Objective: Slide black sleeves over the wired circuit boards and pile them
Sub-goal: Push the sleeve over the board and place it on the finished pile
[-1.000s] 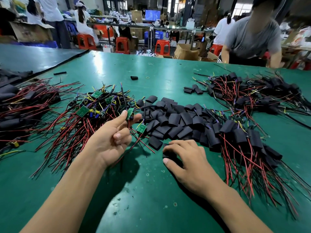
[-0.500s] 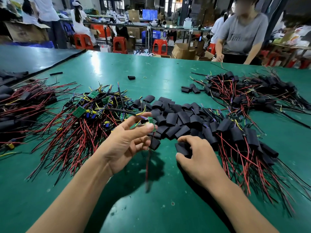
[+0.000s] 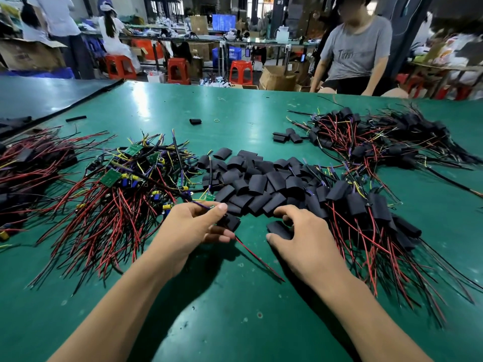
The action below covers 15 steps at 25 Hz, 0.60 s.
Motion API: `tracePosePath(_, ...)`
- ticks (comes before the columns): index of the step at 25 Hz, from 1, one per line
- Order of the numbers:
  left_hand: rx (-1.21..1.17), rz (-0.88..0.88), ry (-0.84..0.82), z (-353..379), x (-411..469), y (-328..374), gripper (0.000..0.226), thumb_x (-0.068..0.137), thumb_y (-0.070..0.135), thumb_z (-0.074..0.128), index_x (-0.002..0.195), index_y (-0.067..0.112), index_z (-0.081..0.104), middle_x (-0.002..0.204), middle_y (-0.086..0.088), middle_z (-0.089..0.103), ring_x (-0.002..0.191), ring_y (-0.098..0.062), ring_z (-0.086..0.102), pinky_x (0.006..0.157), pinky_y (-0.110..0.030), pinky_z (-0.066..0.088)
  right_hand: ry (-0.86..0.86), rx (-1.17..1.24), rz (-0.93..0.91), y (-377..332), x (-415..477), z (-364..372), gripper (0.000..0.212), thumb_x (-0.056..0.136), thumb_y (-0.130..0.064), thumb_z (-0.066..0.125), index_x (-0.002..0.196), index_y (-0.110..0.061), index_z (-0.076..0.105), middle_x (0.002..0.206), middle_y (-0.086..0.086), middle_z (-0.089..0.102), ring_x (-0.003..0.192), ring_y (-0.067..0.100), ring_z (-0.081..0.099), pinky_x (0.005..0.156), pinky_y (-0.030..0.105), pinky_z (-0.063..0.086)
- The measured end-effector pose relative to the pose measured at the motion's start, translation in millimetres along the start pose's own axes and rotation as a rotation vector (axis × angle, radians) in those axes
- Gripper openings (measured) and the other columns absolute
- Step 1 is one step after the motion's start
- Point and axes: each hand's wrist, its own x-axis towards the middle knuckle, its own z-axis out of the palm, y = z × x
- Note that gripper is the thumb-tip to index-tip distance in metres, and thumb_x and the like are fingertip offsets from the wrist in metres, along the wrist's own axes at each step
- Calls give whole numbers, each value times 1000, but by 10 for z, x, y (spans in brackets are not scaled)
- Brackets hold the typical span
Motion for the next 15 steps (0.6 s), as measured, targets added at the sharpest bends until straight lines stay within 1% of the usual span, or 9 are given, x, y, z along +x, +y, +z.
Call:
tracePosePath(1,2,-4,-5,-12,-5,5,22,89,13,70,99,-7,65,73,-17,69,56,-25,70,51,-25,57,3,30,3,-5,-2,-11,47,79,-29,77,123,-26,64,114,0,66,108,19,59,93,27,45)
tracePosePath(4,97,44,22,-39,-16,31,27,87,19,73,96,-6,67,73,-19,73,55,-24,70,50,-24,55,-32,186,38,-14,-2,-52,47,75,-24,81,119,-28,67,106,-8,70,96,7,63,75,3,38)
tracePosePath(6,104,69,77,-53,-21,45,31,87,25,74,92,-6,67,70,-16,73,53,-25,69,47,-24,54,-31,308,39,-26,10,-84,43,73,-19,84,112,-30,68,99,-17,71,88,-8,63,71,-2,37)
tracePosePath(8,96,104,139,-65,-8,48,35,87,27,74,89,-7,66,65,-14,70,50,-24,68,44,-24,53,25,458,37,-38,28,-121,38,74,-15,84,106,-29,68,97,-16,73,89,-11,64,76,1,41)
tracePosePath(10,59,123,171,-75,7,37,34,88,25,74,88,-8,66,66,-14,70,52,-26,69,45,-25,54,78,665,55,-38,49,-151,35,77,-10,83,104,-25,68,99,-8,75,94,-1,68,88,15,48)
tracePosePath(11,20,118,176,-81,16,34,31,87,23,74,89,-7,66,69,-15,70,54,-27,70,47,-26,56,95,771,77,-35,61,-163,34,77,-8,82,104,-24,68,99,-6,75,96,5,69,89,21,50)
tracePosePath(12,-31,106,174,-86,23,36,28,87,20,74,90,-7,66,72,-16,69,55,-27,70,49,-26,57,111,864,105,-33,74,-171,33,78,-6,81,103,-23,68,97,-5,76,94,6,70,86,22,52)
tracePosePath(14,-141,69,136,-106,39,53,22,85,11,74,93,-8,66,77,-18,70,58,-25,71,53,-24,58,139,1007,159,-26,99,-183,32,79,-4,79,103,-21,68,88,-8,76,85,3,69,74,16,52)
tracePosePath(15,-187,41,108,-119,47,62,20,85,7,73,95,-9,66,80,-19,71,61,-25,71,56,-24,59,153,1058,181,-24,112,-189,31,80,-3,79,104,-20,68,86,-9,75,82,2,68,71,15,51)
